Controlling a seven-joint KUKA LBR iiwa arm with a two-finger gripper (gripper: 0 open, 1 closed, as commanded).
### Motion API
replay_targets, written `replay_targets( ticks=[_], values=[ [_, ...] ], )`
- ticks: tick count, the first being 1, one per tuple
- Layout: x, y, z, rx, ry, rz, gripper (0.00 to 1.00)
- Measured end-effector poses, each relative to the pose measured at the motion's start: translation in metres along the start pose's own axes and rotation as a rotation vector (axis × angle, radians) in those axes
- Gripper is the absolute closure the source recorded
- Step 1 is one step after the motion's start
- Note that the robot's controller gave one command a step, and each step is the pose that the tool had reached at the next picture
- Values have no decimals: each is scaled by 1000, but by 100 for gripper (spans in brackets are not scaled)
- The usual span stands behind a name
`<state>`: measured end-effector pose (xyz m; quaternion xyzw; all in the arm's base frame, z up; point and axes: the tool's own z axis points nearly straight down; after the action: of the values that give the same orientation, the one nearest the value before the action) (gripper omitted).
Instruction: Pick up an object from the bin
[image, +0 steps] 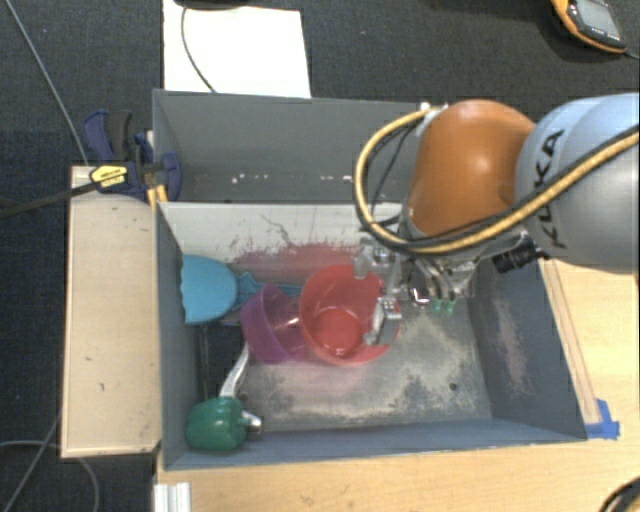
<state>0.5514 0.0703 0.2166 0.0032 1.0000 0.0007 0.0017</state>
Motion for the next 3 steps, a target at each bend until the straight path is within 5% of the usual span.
replay_targets(
  ticks=[1,2,3],
  values=[
    [0,0,0,0,0,0,0],
    [-16,10,52,0,3,-68,0],
    [2,25,53,0,-4,58,0]
  ],
)
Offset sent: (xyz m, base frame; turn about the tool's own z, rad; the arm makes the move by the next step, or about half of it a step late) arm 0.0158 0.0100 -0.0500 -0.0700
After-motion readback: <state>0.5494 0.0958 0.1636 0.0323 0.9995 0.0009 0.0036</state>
